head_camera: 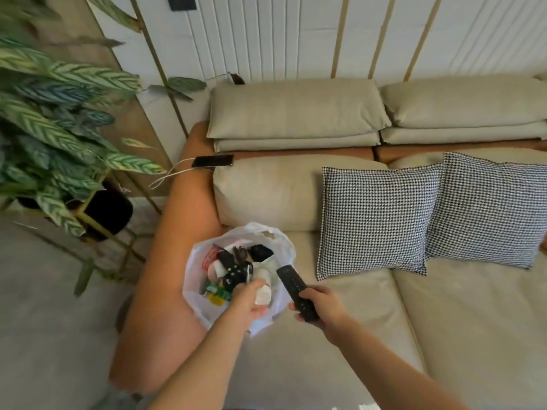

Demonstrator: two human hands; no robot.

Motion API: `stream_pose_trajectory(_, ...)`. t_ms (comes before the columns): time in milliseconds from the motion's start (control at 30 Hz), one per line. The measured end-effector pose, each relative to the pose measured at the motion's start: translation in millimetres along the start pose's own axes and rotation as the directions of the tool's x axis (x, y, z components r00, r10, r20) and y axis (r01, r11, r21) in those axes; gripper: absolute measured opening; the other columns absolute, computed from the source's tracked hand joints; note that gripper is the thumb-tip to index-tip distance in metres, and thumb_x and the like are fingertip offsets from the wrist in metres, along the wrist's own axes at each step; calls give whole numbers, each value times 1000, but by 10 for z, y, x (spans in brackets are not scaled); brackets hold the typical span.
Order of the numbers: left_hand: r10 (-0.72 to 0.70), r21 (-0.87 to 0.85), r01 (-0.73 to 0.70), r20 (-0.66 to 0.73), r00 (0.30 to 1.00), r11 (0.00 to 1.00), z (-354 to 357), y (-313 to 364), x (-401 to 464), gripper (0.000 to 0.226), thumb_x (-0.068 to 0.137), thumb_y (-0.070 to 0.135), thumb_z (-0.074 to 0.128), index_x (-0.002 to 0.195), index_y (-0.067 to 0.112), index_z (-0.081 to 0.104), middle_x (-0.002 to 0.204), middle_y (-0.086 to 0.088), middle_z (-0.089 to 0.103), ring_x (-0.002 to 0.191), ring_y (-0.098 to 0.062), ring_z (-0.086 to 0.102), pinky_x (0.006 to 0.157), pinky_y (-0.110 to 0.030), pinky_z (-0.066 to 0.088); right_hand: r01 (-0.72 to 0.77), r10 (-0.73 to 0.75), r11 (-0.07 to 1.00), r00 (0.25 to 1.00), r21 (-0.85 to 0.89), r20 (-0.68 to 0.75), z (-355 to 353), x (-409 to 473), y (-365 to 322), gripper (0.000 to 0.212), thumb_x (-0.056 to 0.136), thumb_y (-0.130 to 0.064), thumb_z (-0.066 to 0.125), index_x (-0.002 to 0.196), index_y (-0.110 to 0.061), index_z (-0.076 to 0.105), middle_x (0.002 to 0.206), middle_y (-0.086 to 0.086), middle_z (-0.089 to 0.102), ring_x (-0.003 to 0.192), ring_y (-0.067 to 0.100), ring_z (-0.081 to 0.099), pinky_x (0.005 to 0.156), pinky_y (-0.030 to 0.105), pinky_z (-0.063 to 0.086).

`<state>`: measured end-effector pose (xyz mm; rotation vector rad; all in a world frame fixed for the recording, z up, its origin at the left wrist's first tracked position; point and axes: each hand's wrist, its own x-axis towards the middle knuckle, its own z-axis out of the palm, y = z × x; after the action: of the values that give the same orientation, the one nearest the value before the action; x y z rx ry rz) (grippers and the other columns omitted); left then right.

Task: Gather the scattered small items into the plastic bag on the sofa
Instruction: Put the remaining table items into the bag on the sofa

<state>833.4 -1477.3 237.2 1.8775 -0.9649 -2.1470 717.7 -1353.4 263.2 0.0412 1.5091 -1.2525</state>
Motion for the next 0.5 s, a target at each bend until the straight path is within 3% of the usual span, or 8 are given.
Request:
stream_pose_trajectory(200,-102,5,102,-83,991,995,-504,474,718,60,85,22,67,137,12,40,131,-19,52,110,-37,57,55,-34,52,-138,125,982,987,-128,-104,769,597,5,6,89,-12,55,87,-8,59,71,12,60,55,20,58,40,20,45)
stream_pose_trajectory(300,-114,-4,114,-86,990,994,-669,641,1095,71,83,24,70,143,18,32,134,-17,50,103,-35,60,49,-31,52,-152,137,979,984,-137,-117,1080,931,-24,13,90,-13,55,101,-7,60,75,11,62,56,18,60,44,23,51)
stream_pose_trajectory(400,-107,29,110,-97,990,993,-717,739,1409,66,81,27,72,138,19,38,128,-17,52,99,-35,62,43,-27,51,-123,108,987,984,-100,-142,1309,1269,-81,32,91,-17,58,121,-8,52,96,13,64,74,21,66,59,29,57)
stream_pose_trajectory(500,-158,34,162,-97,983,986,-710,776,1631,61,81,28,72,132,13,43,113,-20,58,75,-31,66,43,-29,53,-102,92,993,981,-51,-168,1443,1532,-150,45,93,-20,57,135,-12,43,115,12,59,100,28,63,64,27,57)
